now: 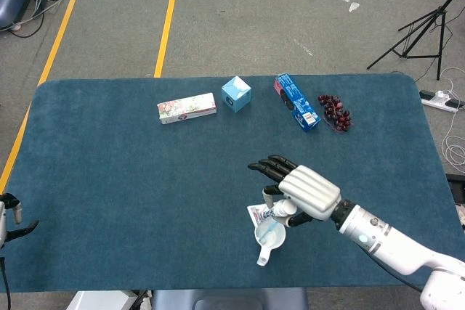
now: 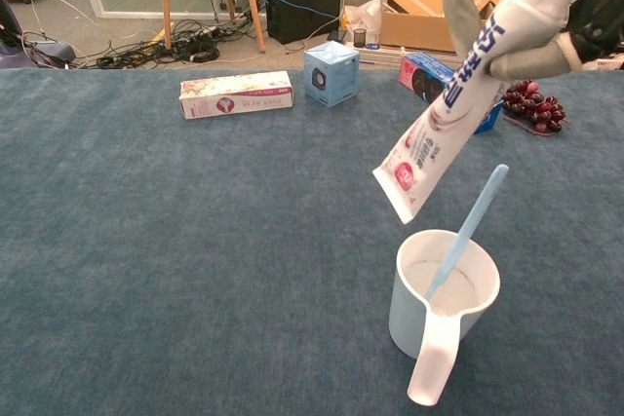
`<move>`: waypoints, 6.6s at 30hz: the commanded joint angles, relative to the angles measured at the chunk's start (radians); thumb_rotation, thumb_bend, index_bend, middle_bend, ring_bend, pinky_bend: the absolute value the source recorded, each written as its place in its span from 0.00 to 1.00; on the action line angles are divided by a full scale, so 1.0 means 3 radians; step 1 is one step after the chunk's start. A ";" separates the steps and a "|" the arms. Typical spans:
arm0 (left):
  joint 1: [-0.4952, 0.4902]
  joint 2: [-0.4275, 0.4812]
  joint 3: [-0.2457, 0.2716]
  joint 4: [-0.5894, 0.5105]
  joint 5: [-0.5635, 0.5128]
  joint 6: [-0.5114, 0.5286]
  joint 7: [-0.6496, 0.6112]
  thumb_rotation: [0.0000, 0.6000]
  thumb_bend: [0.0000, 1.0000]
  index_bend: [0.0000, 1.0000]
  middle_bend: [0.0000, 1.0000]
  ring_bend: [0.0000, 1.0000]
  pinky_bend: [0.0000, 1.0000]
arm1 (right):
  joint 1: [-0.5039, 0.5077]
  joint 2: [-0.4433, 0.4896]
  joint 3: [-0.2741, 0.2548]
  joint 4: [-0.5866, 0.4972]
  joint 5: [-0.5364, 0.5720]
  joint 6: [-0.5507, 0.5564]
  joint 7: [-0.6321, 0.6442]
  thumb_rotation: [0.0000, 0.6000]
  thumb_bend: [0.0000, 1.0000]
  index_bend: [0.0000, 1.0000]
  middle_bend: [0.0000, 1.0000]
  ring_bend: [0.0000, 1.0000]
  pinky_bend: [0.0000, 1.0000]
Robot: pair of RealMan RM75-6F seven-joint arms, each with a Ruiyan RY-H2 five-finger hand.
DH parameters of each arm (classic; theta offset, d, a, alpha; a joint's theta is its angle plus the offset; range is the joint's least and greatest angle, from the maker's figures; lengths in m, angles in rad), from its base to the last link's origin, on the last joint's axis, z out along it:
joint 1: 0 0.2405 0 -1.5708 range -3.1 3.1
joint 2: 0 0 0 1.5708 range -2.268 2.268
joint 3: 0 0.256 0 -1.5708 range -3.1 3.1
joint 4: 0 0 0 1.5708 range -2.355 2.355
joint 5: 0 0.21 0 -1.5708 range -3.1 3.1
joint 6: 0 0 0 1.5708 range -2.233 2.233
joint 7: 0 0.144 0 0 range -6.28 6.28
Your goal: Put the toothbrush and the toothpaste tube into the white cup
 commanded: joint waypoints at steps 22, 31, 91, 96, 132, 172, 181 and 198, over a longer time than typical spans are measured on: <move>-0.0003 -0.0009 0.0005 -0.0007 0.0010 0.0009 0.0026 1.00 0.00 0.79 0.51 0.38 0.37 | 0.0124 0.0232 -0.0074 -0.0075 0.0053 -0.0673 0.0317 1.00 0.27 0.64 0.08 0.00 0.05; 0.0000 -0.0005 0.0005 -0.0014 0.0013 0.0014 0.0022 1.00 0.00 0.79 0.51 0.38 0.37 | 0.0151 0.0119 -0.0073 0.0009 0.0101 -0.0765 0.0299 1.00 0.27 0.64 0.08 0.00 0.05; 0.0019 0.0040 0.0006 -0.0062 0.0055 0.0045 -0.0054 1.00 0.00 0.79 0.51 0.38 0.37 | 0.0463 -0.0706 -0.0257 0.0633 0.0233 -0.1222 0.0436 1.00 0.27 0.64 0.07 0.00 0.05; 0.0020 0.0041 0.0006 -0.0067 0.0057 0.0047 -0.0054 1.00 0.00 0.79 0.51 0.38 0.37 | 0.0473 -0.0721 -0.0277 0.0647 0.0243 -0.1230 0.0440 1.00 0.27 0.63 0.07 0.00 0.05; 0.0022 0.0055 0.0011 -0.0082 0.0067 0.0044 -0.0066 1.00 0.00 0.79 0.51 0.38 0.37 | 0.0530 -0.0719 -0.0330 0.0620 0.0152 -0.1145 0.0558 1.00 0.24 0.44 0.05 0.00 0.05; 0.0011 0.0042 0.0032 -0.0099 0.0102 0.0044 -0.0004 1.00 0.00 0.79 0.51 0.38 0.37 | -0.0018 0.0079 -0.0240 0.0085 0.0279 -0.0105 -0.0531 1.00 0.18 0.39 0.05 0.00 0.05; -0.0001 0.0041 0.0060 -0.0134 0.0150 0.0033 0.0033 1.00 0.00 0.78 0.51 0.38 0.37 | -0.0669 -0.0155 -0.0392 -0.0009 0.0971 0.0829 -0.2391 1.00 0.18 0.37 0.05 0.00 0.05; -0.0070 -0.0062 0.0096 -0.0064 0.0234 -0.0044 0.0048 1.00 0.00 0.78 0.51 0.38 0.37 | -0.1566 -0.0897 -0.0570 0.0557 0.0802 0.1871 -0.2631 1.00 0.18 0.37 0.05 0.00 0.05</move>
